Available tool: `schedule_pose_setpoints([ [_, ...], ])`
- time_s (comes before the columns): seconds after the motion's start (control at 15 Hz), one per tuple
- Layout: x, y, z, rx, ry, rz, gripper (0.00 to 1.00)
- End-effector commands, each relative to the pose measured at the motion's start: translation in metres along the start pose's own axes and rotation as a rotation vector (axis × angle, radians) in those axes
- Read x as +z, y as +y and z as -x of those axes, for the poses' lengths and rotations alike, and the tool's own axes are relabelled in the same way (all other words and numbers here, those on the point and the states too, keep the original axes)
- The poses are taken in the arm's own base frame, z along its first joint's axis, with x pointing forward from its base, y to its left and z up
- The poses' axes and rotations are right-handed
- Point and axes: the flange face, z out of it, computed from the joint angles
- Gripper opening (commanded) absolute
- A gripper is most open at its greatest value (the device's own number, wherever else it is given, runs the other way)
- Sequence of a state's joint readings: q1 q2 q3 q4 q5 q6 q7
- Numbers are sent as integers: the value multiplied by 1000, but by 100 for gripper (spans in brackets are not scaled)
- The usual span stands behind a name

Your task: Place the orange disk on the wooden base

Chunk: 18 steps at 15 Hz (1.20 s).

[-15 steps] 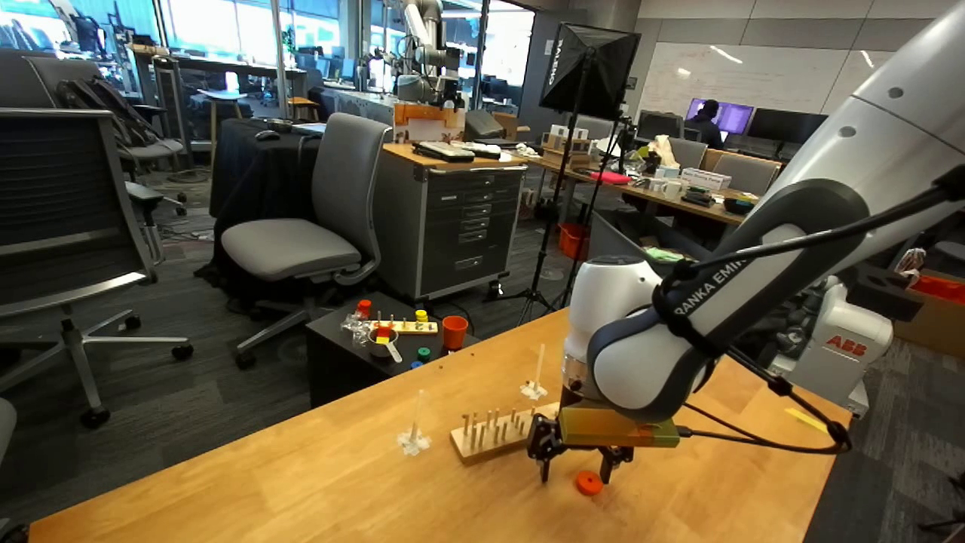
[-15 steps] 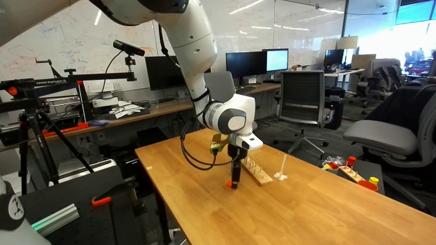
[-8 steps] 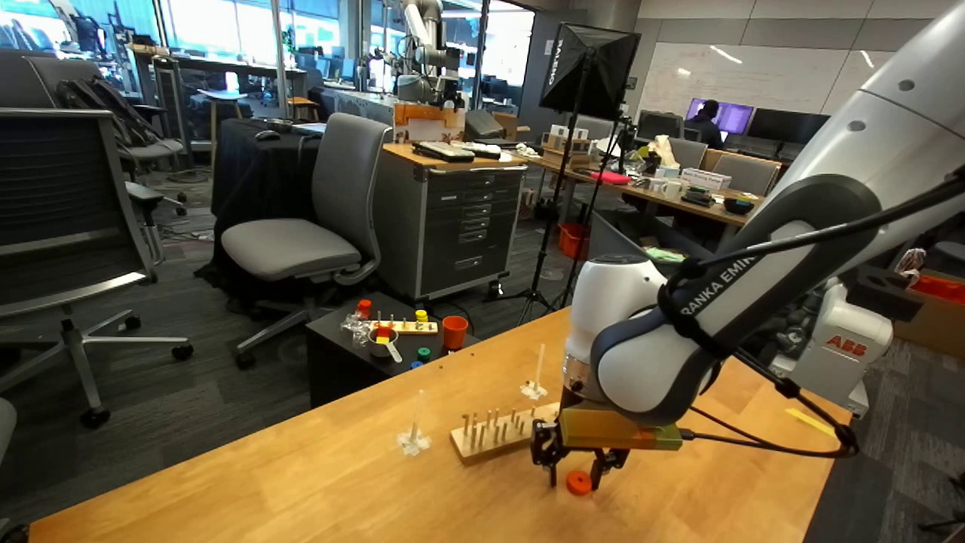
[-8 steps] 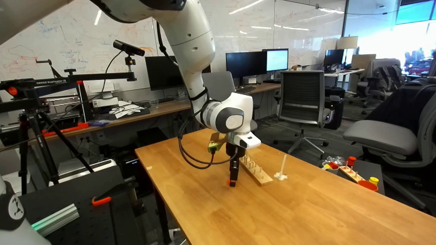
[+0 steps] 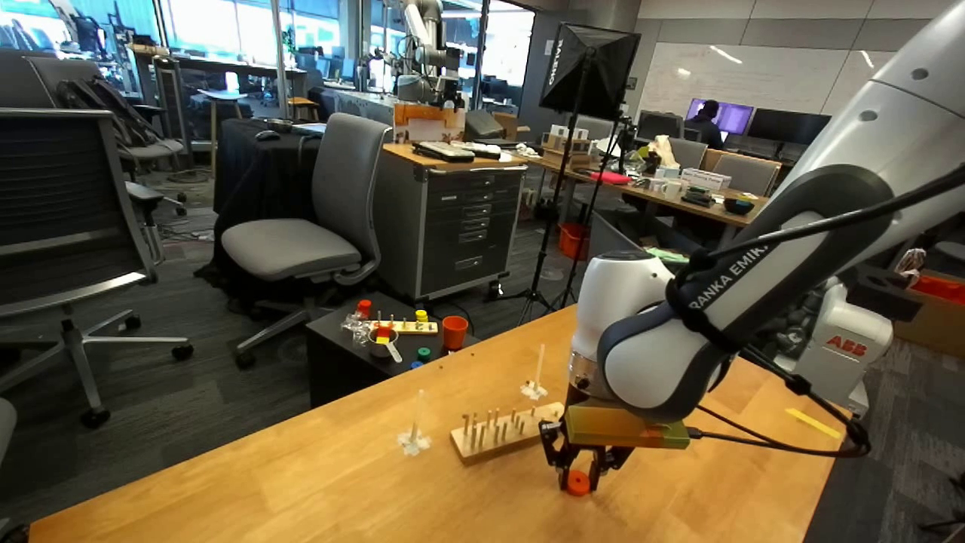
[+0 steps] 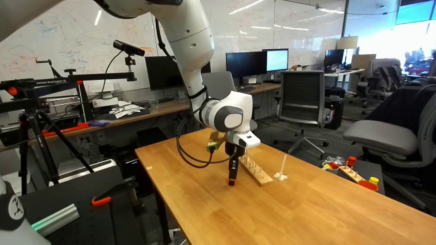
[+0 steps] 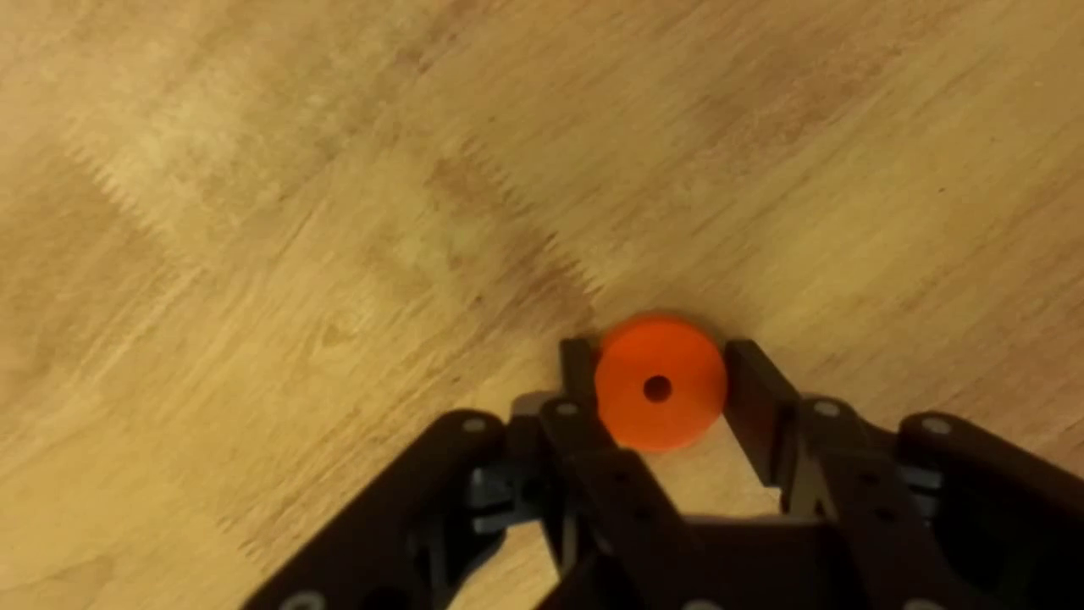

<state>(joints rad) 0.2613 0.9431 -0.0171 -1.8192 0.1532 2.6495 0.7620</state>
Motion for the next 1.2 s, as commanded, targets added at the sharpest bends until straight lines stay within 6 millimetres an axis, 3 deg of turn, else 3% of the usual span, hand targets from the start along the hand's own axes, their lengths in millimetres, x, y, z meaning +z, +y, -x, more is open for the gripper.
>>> schedule_pose_setpoints([
  [0.0, -21, 4, -2, 6, 9, -25, 18],
  [0.47, -64, -8, -25, -12, 78, -26, 18],
  [1.13, -72, -20, -55, -22, 92, 10, 18],
])
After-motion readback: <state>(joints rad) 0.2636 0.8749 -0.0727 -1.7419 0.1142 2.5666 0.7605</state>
